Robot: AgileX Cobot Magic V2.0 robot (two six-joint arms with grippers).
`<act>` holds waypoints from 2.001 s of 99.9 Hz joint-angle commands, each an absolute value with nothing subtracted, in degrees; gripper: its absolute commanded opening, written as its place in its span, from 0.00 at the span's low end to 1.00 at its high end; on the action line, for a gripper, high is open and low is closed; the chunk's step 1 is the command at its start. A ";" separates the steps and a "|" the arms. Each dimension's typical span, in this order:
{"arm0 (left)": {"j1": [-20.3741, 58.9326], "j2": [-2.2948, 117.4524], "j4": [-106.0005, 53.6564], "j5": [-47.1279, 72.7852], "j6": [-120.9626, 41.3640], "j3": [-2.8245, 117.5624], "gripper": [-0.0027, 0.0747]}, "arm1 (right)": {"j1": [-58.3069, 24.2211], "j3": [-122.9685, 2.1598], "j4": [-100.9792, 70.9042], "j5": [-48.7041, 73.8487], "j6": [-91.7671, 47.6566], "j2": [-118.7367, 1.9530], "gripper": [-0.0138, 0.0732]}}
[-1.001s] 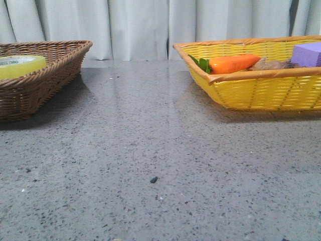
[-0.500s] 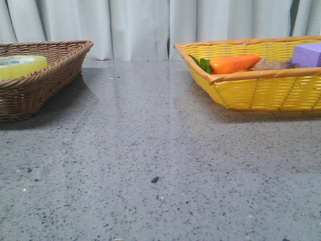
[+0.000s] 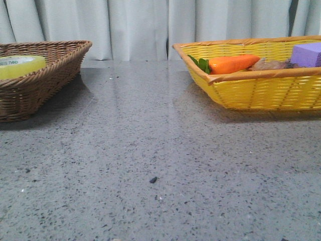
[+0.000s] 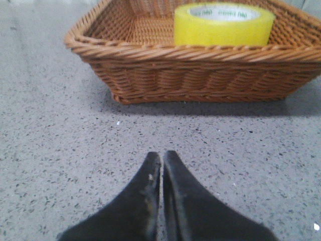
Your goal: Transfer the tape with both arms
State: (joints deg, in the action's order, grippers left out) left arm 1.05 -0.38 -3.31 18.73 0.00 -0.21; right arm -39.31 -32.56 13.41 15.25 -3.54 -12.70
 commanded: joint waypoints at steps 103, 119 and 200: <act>1.00 -2.06 -3.98 16.02 0.68 -0.69 0.01 | -38.20 -31.43 14.51 10.24 -3.42 -13.32 0.07; 1.00 -2.06 -3.98 16.02 0.68 -0.69 0.01 | -31.08 -26.89 14.51 6.86 -3.42 -13.32 0.07; 1.00 -2.06 -3.98 16.02 0.68 -0.69 0.01 | 6.43 0.77 -2.33 1.74 -3.42 1.78 0.07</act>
State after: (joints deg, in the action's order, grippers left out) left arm 1.05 -0.38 -3.53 18.96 0.00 -0.21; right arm 5.94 -0.62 -1.18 5.41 -3.42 0.62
